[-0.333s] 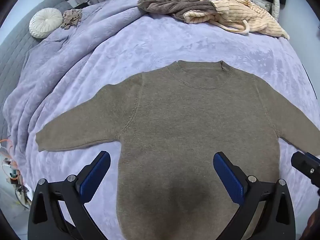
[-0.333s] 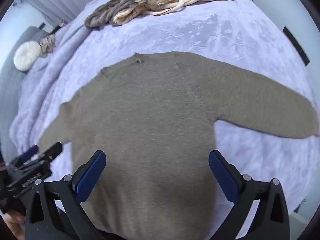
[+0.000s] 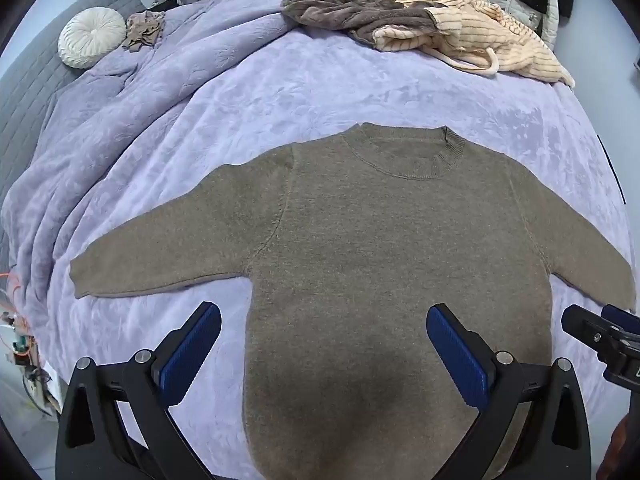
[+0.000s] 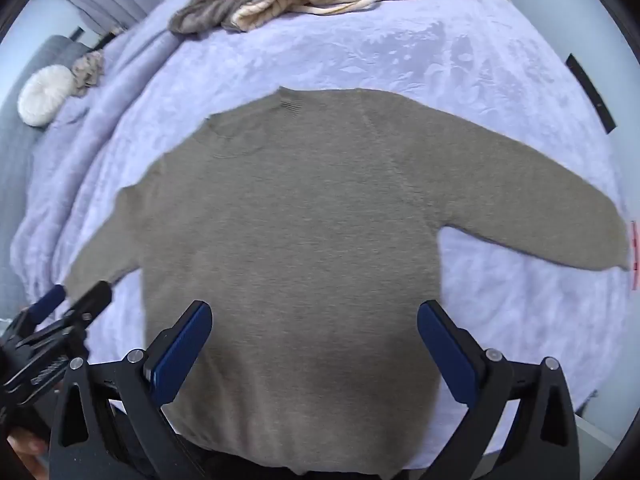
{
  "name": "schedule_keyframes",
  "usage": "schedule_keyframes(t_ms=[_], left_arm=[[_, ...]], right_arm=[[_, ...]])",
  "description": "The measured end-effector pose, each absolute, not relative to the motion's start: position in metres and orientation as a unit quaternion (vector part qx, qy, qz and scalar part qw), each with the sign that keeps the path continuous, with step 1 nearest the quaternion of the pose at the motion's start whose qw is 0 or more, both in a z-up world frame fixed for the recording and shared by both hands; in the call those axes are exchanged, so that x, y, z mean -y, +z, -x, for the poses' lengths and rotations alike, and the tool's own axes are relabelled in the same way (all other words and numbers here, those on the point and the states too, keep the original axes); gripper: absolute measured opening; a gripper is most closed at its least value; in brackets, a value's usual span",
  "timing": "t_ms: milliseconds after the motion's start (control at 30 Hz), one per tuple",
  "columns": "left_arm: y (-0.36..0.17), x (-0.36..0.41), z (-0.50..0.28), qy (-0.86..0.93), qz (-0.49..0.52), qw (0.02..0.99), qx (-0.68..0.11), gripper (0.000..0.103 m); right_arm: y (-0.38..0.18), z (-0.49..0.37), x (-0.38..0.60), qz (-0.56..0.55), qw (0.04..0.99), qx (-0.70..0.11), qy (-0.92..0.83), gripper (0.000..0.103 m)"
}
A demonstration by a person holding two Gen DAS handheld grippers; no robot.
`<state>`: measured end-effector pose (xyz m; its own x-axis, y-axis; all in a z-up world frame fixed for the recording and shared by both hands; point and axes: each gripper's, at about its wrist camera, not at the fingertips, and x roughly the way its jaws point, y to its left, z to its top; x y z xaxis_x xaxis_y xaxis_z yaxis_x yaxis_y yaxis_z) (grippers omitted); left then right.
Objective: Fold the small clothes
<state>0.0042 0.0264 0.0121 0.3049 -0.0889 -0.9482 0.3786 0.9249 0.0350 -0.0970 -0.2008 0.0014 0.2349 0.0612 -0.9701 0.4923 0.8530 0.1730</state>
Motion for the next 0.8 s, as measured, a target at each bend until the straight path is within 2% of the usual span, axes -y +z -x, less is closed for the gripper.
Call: schedule_keyframes(t_ms=[267,800], left_arm=[[0.014,-0.028,-0.002,-0.149,-0.141,0.794,-0.573,0.103],[0.018,-0.032,0.001,-0.16,-0.126,0.788,-0.582,0.103]], right_arm=[[0.009,0.093,0.19,-0.18,0.753,-0.612,-0.159,0.102],[0.008,0.091,0.185,-0.178,0.745,-0.621,-0.165,0.102]])
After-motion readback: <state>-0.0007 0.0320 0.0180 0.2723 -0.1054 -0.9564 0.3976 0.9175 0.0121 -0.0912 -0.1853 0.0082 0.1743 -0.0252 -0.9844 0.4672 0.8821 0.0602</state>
